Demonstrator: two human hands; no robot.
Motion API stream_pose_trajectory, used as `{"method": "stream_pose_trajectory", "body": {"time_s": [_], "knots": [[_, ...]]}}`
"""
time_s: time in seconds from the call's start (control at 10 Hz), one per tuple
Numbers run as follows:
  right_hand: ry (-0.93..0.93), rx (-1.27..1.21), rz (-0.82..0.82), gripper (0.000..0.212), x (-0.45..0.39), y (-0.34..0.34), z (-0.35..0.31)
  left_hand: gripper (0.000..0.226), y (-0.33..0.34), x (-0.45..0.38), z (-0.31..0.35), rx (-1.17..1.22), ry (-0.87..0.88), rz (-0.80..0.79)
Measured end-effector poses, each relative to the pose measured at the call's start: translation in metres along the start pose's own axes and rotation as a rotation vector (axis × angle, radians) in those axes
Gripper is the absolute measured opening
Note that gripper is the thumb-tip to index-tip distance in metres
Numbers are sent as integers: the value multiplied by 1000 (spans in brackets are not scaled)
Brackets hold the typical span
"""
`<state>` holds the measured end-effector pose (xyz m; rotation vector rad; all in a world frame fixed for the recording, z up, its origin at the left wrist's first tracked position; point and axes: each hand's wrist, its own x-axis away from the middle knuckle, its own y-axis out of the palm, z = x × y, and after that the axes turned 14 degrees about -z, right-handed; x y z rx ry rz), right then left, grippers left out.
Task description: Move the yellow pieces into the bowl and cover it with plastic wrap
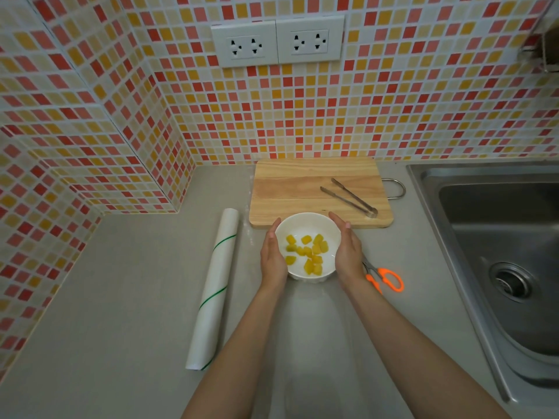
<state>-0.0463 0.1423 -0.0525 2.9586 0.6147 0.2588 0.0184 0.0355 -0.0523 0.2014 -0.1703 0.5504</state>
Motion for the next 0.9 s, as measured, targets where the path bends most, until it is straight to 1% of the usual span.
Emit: {"method": "stream_pose_trajectory", "body": {"time_s": [0.3,0.6,0.7,0.8,0.9], "knots": [[25,38,1,44,-2,1,0,41,-2,1,0,-101,17,-10],[45,69,-4,40,-2,2,-4,41,-9,-2,0,-259,23,-55],[55,54,-46,37,1,1,-8,41,-10,0,2,-251,-5,-83],[90,65,-118,35,3,-5,-15,43,-11,-1,11,-203,-67,-135],[84,174,-178,41,0,-11,-22,50,-16,-4,18,-194,-144,-187]]}}
